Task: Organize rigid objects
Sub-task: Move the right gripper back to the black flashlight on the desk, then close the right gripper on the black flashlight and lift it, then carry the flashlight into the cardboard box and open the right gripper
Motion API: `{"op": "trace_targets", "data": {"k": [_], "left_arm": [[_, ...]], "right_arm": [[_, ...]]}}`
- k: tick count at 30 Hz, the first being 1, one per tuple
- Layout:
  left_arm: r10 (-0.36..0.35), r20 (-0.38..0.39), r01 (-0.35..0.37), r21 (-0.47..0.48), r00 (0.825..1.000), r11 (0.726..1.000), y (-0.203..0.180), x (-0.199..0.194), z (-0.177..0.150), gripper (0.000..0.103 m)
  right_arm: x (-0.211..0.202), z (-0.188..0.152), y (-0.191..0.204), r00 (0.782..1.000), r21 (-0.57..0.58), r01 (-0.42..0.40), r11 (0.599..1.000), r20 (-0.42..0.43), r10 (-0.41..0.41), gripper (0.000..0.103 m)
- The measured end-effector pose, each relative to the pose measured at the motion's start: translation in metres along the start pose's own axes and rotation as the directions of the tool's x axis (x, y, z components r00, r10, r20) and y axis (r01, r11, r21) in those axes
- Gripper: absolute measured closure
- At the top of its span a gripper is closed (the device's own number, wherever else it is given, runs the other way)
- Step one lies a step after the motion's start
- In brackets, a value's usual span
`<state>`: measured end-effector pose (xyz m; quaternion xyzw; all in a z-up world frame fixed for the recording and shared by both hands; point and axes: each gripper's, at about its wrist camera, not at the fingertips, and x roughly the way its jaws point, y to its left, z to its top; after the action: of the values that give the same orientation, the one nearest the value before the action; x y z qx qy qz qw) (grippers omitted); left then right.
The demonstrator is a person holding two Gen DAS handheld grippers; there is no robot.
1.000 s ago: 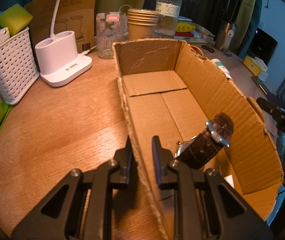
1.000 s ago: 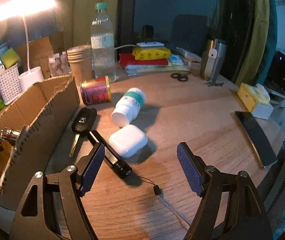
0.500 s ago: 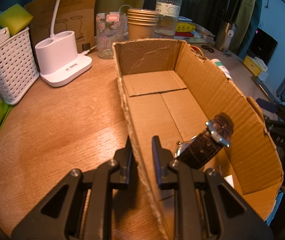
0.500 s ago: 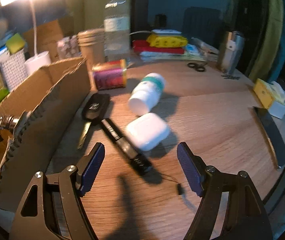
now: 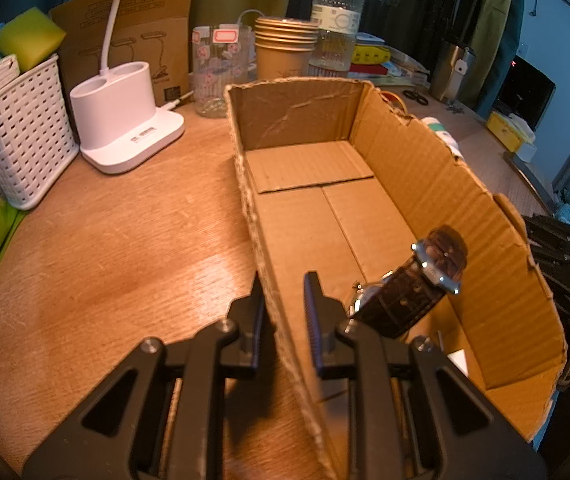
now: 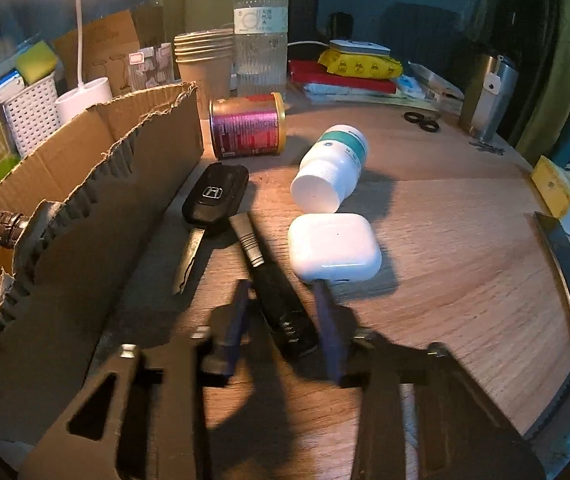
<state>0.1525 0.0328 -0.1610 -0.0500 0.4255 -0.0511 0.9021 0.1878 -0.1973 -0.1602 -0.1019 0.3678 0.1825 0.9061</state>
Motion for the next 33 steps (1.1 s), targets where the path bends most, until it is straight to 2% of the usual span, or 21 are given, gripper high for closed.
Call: {"op": "trace_targets", "data": {"k": [8,21,33], "left_arm": [[0.0,0.0,0.0,0.0,1.0,1.0,0.0,0.0,0.0,0.084],[0.0,0.0,0.0,0.0,1.0,1.0,0.0,0.0,0.0,0.084],[0.0,0.0,0.0,0.0,1.0,1.0,0.0,0.0,0.0,0.084]], "right_arm": [[-0.012,0.004,0.004,0.999,-0.017,0.002,1.0,0.037,-0.001,0.082],[-0.062,0.021,0.024,0.987,-0.059,-0.016,0.998,0.158,0.025,0.082],[-0.103,0.034,0.05,0.961,-0.112,-0.109,0.988,0.242,0.133,0.082]]}}
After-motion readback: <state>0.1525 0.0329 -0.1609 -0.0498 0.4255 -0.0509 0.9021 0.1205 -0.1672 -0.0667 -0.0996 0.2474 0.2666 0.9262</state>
